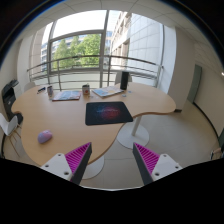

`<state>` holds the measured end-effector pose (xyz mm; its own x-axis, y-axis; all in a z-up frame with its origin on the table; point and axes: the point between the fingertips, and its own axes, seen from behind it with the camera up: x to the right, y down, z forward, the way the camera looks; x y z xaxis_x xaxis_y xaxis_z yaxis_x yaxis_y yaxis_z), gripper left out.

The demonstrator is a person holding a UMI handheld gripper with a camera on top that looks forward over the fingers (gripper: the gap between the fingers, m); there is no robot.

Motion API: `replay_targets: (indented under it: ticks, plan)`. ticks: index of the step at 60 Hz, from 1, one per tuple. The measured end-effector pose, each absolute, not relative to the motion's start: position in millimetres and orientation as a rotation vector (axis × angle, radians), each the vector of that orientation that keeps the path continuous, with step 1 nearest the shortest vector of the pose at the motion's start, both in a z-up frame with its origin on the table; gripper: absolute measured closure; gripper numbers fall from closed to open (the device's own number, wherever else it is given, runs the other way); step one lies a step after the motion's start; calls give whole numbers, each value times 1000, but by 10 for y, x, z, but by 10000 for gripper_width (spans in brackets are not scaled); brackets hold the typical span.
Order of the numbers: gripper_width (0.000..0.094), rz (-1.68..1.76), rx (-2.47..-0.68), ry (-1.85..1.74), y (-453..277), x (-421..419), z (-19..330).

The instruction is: Arrange mouse

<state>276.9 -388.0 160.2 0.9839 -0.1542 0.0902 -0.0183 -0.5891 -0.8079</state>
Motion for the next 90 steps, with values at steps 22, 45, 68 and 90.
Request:
replay_targets:
  ticks: [22,45,68,90]
  plan:
    - [91,-77,-2255,6,-4313,2062,1008]
    - [85,152,-2259,-167,-3588,-303,239]
    - [92,29,-2303,3,-2358,-835,-160]
    - [449,-13,-2330,-38,-1999,-940,-189]
